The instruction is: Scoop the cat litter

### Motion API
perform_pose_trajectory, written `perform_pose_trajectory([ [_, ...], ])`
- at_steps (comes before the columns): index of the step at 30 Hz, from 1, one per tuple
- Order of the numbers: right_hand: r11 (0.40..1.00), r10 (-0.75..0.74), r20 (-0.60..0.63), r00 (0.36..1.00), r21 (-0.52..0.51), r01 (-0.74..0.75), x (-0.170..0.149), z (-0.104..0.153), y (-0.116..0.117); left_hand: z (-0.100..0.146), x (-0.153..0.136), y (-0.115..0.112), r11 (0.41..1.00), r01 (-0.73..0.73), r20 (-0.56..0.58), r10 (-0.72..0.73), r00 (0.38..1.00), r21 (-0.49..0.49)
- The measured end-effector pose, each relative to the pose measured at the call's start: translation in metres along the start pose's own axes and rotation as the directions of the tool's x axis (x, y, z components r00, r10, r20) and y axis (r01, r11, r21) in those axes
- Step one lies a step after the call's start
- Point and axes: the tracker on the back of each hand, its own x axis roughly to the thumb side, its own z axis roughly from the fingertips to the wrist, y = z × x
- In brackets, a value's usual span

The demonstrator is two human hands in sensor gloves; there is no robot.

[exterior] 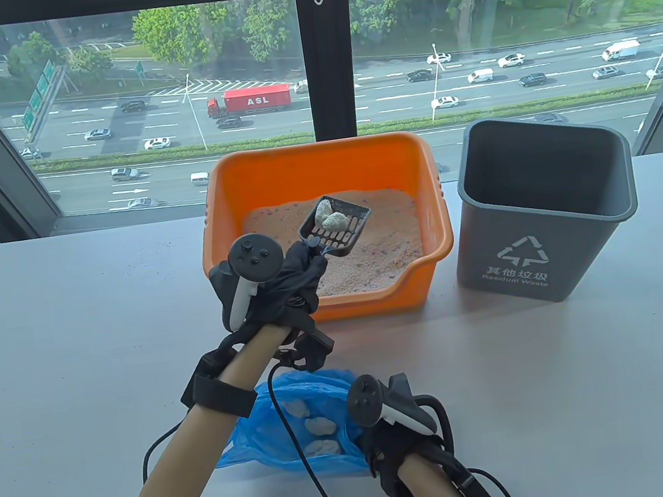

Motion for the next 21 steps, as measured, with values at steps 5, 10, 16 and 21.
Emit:
perform_pose_trajectory([
  [5,1.0,0.001,0.0,1.0,0.0,-0.001,0.0,0.0,0.0,0.001,0.002,-0.005,1.0,0.022,0.006,-0.022,1.0,-0.008],
  [10,1.0,0.002,-0.001,1.0,-0.002,-0.002,0.0,0.0,0.0,0.001,-0.002,-0.003,0.998,-0.05,-0.006,0.049,0.999,-0.04],
  [16,1.0,-0.001,0.0,1.0,-0.001,0.001,-0.001,0.0,0.0,0.014,-0.007,0.001,0.993,-0.063,0.013,0.065,0.998,-0.098],
  [21,1.0,-0.005,-0.001,1.0,0.0,0.005,-0.001,0.0,0.0,0.04,-0.019,0.015,0.98,-0.106,0.055,0.117,0.992,-0.17],
])
